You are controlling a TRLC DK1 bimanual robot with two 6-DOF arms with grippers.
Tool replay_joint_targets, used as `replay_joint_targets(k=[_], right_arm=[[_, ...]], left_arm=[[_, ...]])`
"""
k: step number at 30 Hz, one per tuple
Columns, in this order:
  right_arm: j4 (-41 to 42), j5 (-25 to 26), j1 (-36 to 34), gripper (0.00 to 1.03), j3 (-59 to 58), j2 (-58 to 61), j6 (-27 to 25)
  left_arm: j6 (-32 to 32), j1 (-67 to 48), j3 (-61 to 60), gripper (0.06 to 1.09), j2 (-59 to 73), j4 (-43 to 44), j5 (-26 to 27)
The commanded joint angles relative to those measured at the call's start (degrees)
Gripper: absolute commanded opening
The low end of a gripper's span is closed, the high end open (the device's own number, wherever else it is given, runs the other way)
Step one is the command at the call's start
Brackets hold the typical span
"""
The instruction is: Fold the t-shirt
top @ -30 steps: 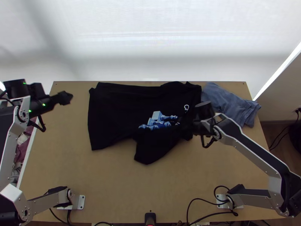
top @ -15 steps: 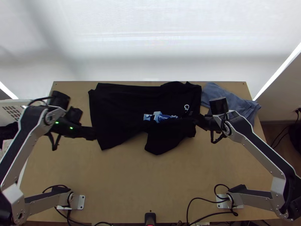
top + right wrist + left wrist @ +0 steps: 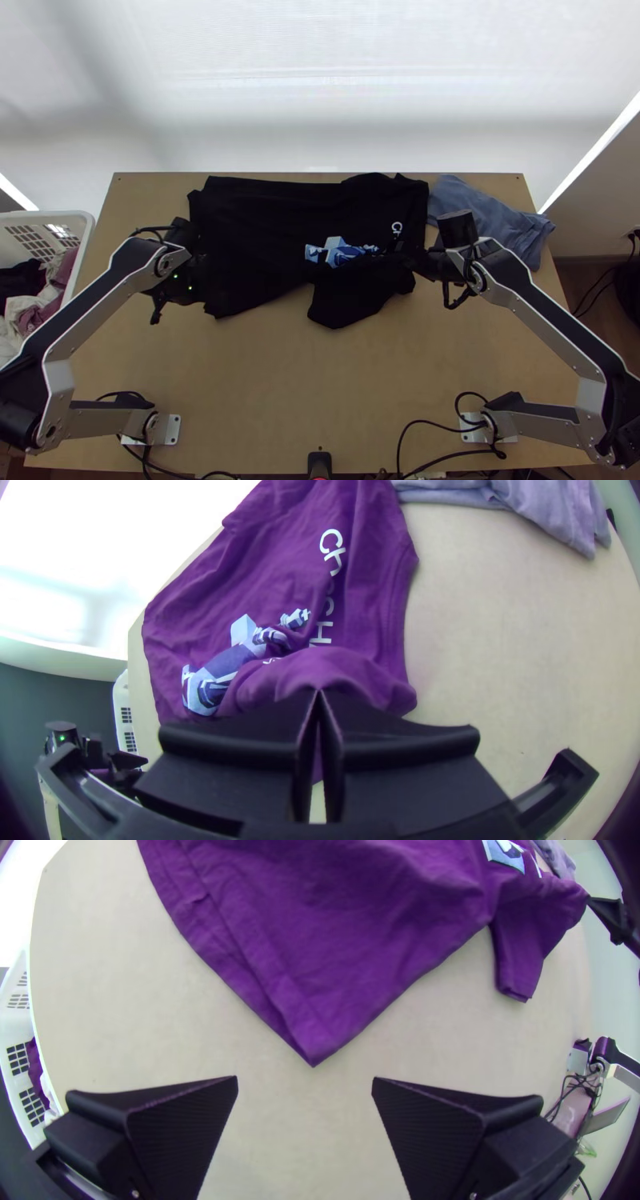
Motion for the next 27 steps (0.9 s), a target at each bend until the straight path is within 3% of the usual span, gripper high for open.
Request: replay_joint_targets(k=[1, 19, 20, 23, 27], right_arm=[[0.4, 0.3, 0.2, 0.03, -1.2, -1.1, 0.1], [0.9, 0.3, 0.2, 0.03, -2.4, -1.7, 0.1], [0.9, 0.3, 0.2, 0.03, -2.3, -1.8, 0.1], [0.9, 0.3, 0.2, 0.03, -2.3, -1.8, 0.1], [1.0, 0.3, 0.2, 0.03, -2.3, -1.8, 0.1]], left_arm=[[-1.5, -0.3, -1.2, 1.03, 2.9, 1.2, -0.3], [-2.9, -2.2, -2.7, 1.03, 9.5, 5.8, -0.3], [-2.9, -2.5, -3.2, 1.02, 9.6, 5.8, -0.4], [-2.8, -3.5, -4.3, 0.85, 9.6, 5.9, -0.3], [-2.8, -4.0, -4.8, 0.81, 9.7, 6.6, -0.3]])
